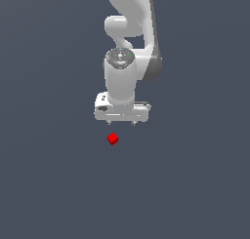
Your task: Pick up the red cube and move it to a goal position.
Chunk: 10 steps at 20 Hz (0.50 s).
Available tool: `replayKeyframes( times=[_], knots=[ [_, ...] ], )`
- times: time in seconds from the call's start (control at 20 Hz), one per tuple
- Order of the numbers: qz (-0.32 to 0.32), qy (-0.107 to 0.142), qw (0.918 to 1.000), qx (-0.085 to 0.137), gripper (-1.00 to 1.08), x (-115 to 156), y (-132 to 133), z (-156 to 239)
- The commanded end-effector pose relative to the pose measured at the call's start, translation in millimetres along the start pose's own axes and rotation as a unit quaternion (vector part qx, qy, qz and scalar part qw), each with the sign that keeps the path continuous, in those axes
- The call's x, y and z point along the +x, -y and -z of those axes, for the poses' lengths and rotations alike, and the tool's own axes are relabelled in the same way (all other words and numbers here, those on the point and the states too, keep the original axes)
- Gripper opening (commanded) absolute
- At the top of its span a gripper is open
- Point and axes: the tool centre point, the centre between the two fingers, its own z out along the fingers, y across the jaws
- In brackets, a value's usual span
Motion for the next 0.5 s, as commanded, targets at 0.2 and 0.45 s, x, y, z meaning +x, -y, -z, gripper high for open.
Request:
replayKeyframes(
  times=[0.2,0.45],
  knots=[
    [0.005,0.000,1.0000,0.000,1.00,-0.3,-0.6,-2.0],
    [0.025,0.000,0.9997,0.000,1.00,-1.5,-3.2,-10.3]
  ],
)
